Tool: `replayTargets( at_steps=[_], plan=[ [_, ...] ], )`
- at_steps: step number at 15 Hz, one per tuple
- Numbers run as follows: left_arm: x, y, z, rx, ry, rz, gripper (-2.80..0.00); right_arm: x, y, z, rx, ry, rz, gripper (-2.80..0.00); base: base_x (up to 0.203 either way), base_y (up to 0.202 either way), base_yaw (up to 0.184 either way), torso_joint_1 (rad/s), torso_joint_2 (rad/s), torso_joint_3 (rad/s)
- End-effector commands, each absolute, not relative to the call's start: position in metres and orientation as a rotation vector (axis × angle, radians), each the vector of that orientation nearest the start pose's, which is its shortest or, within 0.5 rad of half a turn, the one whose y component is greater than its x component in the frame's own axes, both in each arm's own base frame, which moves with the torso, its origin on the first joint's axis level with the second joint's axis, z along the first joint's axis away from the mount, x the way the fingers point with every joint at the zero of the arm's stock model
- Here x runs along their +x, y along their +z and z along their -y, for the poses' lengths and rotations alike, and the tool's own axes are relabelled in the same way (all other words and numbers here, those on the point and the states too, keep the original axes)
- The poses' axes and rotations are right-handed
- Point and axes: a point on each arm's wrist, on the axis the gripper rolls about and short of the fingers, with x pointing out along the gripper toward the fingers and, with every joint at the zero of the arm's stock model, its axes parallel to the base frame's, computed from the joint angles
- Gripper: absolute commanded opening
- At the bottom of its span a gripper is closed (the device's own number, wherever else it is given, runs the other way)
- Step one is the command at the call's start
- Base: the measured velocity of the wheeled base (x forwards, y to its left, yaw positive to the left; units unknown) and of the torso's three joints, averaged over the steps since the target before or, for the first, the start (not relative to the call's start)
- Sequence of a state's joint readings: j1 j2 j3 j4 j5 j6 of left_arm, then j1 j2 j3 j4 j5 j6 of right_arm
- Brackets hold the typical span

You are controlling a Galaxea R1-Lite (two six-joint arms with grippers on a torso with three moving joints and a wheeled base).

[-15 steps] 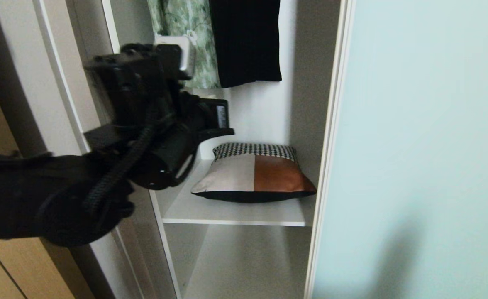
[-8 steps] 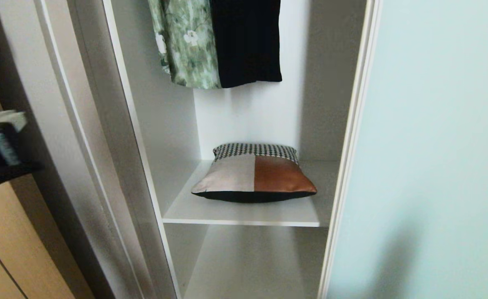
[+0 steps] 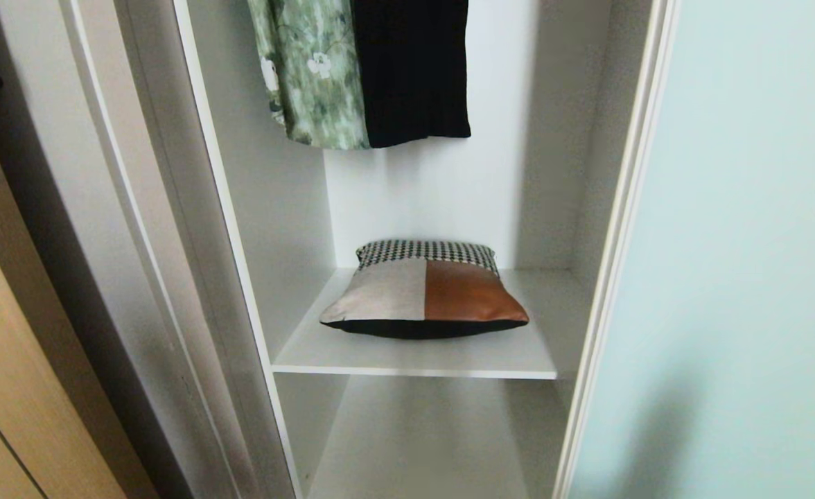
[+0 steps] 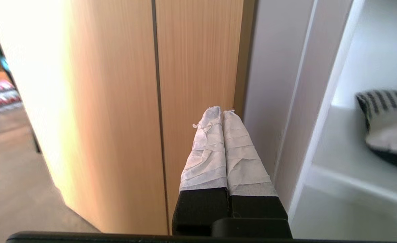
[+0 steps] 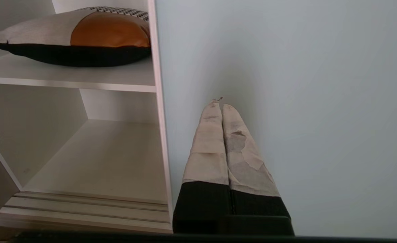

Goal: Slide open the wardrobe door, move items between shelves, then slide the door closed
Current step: Open the door

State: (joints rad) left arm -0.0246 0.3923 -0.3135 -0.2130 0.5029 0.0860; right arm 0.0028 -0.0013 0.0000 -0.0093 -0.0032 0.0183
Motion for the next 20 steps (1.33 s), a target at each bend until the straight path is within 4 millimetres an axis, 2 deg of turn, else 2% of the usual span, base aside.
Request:
replayTargets(
  at_steps=[1, 4, 6, 10, 12, 18, 20],
  plan=[
    [-0.014, 0.152, -0.010, 0.011, 0.477, 0.138, -2.80, -0.023, 0.077, 0.000, 0.018, 0.000, 0.012, -2.80, 0.000, 0.000, 0.000, 0.000, 0.00, 0.000],
    [-0.020, 0.105, -0.009, -0.004, 0.418, 0.123, -2.80, -0.023, 0.076, 0.000, 0.018, 0.000, 0.011, -2.80, 0.000, 0.000, 0.000, 0.000, 0.00, 0.000],
    [-0.025, 0.090, -0.007, -0.008, 0.323, 0.077, -2.80, -0.023, 0.077, 0.000, 0.018, 0.000, 0.012, -2.80, 0.000, 0.000, 0.000, 0.000, 0.00, 0.000],
    [-0.024, 0.081, 0.001, 0.033, -0.031, 0.038, -2.80, -0.023, 0.076, 0.000, 0.018, 0.000, 0.011, -2.80, 0.000, 0.000, 0.000, 0.000, 0.00, 0.000],
    [-0.023, 0.075, 0.001, 0.093, -0.044, 0.001, -2.80, -0.023, 0.076, 0.000, 0.018, 0.000, 0.010, -2.80, 0.000, 0.000, 0.000, 0.000, 0.00, 0.000],
    [-0.023, 0.075, 0.000, 0.052, -0.023, -0.002, -2.80, -0.022, 0.077, 0.000, 0.020, 0.000, 0.006, -2.80, 0.000, 0.000, 0.000, 0.000, 0.00, 0.000],
    [-0.023, 0.075, 0.000, 0.052, -0.023, -0.002, -2.80, -0.016, 0.078, 0.000, 0.018, -0.001, -0.076, -2.80, 0.000, 0.000, 0.000, 0.000, 0.00, 0.000]
  ],
)
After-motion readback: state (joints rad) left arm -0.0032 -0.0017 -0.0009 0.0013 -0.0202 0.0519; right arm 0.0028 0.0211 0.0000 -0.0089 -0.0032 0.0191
